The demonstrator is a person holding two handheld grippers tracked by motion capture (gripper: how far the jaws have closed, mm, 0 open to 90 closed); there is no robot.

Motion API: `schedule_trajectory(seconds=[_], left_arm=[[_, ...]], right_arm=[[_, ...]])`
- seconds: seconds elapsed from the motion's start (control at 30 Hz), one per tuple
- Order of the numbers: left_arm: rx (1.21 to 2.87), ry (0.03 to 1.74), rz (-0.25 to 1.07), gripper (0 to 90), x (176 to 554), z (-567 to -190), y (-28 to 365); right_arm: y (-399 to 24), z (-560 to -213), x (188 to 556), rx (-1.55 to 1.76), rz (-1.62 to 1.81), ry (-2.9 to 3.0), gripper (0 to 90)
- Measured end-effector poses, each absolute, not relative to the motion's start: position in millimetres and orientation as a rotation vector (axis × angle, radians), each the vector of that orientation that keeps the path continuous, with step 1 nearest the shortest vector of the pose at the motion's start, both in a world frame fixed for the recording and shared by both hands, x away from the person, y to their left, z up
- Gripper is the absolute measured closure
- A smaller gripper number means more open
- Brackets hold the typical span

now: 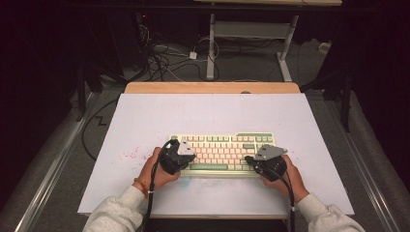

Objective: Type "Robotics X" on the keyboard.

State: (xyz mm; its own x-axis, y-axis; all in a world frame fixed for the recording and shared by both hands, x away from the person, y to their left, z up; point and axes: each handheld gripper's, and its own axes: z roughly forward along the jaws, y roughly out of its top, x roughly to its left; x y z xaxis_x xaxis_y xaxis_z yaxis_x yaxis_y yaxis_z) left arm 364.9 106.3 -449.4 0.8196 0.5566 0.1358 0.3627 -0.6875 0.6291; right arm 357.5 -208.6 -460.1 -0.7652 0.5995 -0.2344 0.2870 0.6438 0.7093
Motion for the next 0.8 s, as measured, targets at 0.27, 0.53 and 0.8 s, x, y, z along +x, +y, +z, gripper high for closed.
schedule_trajectory(seconds=[0.27, 0.53, 0.8], left_arm=[[2.402, 0.666, 0.428, 87.3, 364.0, -447.2, 106.3], [2.425, 0.657, 0.444, 87.3, 362.1, -447.6, 103.6], [2.421, 0.663, 0.461, 87.2, 361.7, -446.6, 105.3]], right_arm=[[-208.1, -460.0, 357.1, 0.696, 0.925, 2.409, 90.0], [-207.3, -459.8, 356.3, 0.689, 0.912, 2.406, 90.0], [-206.8, -459.9, 355.8, 0.691, 0.909, 2.403, 90.0]])
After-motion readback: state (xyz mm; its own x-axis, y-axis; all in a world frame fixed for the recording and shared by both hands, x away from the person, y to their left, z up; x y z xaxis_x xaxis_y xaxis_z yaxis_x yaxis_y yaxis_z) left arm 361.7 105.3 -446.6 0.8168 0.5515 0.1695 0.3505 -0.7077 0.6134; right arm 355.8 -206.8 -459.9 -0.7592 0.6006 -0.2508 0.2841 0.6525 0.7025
